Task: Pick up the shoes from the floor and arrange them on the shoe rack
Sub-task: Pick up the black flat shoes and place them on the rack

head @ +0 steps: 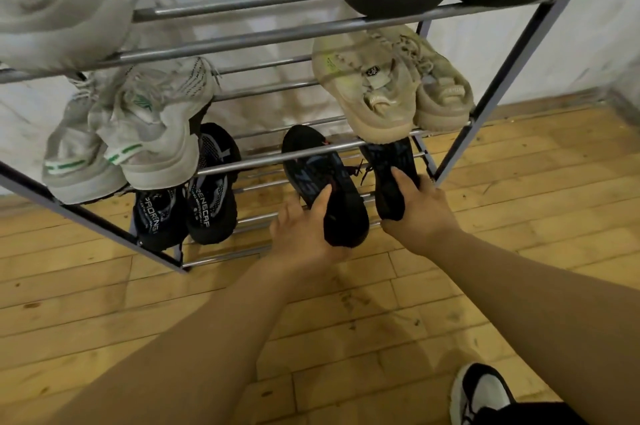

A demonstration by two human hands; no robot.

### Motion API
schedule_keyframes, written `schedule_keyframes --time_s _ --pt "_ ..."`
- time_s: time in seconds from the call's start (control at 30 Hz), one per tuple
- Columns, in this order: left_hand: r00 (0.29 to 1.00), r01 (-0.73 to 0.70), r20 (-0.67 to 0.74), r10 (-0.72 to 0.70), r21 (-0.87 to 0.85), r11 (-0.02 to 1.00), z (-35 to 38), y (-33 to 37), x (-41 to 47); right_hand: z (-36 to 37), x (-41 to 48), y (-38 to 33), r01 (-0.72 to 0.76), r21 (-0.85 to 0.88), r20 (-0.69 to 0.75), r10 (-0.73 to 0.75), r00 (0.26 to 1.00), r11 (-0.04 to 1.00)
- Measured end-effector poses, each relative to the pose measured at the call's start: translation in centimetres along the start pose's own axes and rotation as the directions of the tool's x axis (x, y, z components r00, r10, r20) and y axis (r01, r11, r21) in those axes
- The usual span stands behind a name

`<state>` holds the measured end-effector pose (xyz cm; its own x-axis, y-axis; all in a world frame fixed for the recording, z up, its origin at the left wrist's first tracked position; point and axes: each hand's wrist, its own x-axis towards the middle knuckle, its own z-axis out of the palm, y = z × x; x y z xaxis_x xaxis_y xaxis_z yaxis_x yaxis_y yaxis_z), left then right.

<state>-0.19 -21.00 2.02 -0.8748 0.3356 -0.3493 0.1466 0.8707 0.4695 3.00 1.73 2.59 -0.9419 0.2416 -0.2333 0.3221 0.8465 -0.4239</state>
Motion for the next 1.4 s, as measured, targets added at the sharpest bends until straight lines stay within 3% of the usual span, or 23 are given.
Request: schedule_keyframes --time_s 0.23,0.53,1.07,1.4 --pt "0.995 -0.064 -0.079 0.069 0.064 0.996 0.3 0.7 0.6 0.6 -0.5 0.8 0.065 0.070 -0.060 -0.061 0.996 0.995" --pt "0.967 -0.204 -0.168 0.193 -0.055 0.977 1.3 0.3 4.2 0.5 2.3 0.4 0.110 0.127 -0.164 -0.088 0.982 0.986" --pt "0.972 -0.195 -0.162 0.172 -0.140 0.971 1.7 2.0 7.0 1.5 3.4 0.6 0.062 0.131 -0.261 -0.026 0.965 0.989" --pt "0.976 -0.150 -0.176 0.132 -0.092 0.984 2.4 3.6 7.2 0.7 2.9 0.6 -0.014 0.046 -0.357 0.030 0.934 0.999"
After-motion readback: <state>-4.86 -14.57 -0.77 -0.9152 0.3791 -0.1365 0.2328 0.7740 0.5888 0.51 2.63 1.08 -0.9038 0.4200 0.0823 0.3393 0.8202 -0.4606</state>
